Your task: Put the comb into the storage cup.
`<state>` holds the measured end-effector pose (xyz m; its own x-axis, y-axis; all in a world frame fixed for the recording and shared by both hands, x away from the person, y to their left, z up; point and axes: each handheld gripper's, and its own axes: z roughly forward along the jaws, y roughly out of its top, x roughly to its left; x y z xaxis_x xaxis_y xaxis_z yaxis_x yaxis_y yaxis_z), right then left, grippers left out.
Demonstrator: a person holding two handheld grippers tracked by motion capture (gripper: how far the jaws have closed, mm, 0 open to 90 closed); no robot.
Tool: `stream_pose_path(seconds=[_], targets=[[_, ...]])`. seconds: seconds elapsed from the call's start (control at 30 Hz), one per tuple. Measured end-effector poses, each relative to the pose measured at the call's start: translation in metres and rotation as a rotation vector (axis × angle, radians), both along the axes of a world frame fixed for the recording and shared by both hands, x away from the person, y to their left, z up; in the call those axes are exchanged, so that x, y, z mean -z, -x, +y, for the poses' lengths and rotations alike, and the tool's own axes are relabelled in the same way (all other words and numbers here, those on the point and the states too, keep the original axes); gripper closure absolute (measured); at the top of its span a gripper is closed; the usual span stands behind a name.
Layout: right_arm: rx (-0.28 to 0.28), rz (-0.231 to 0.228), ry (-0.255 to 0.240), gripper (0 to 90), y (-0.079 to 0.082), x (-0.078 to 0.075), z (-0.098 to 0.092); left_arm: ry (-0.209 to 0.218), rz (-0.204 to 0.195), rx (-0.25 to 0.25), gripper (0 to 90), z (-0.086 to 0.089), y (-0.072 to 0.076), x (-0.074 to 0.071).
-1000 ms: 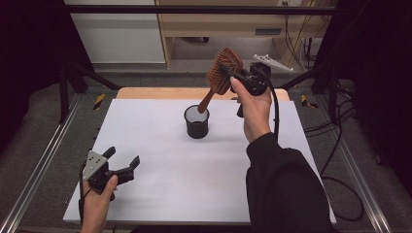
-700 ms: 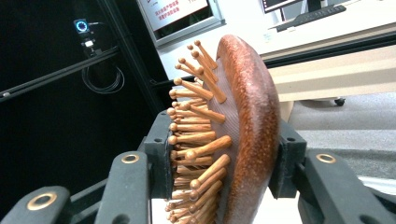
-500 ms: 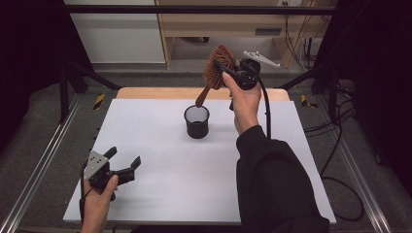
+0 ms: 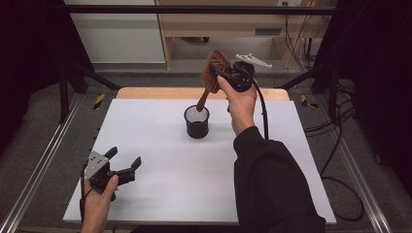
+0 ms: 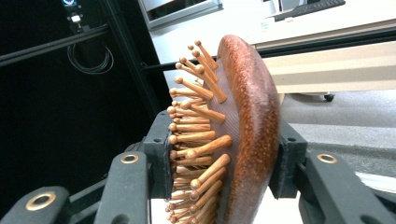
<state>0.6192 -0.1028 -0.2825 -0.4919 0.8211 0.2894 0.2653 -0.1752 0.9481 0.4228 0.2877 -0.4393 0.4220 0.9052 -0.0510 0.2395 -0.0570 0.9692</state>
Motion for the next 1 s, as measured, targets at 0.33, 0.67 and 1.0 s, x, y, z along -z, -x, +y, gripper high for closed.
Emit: stream_pose_path(seconds=[0.33,0.67,1.0], targets=[[-0.006,0.01,0.04,52.1,-0.003,0.007,0.006,-0.009,-0.001,-0.003,3.9,0.0,0.0,0.0],[-0.019,0.026,0.063,51.9,-0.005,0.015,0.012,-0.004,0.003,-0.004,2.8,0.0,-0.001,0.0],[-0.024,0.044,0.087,51.8,-0.009,0.021,0.018,-0.003,0.002,-0.005,2.8,0.0,-0.001,0.0]])
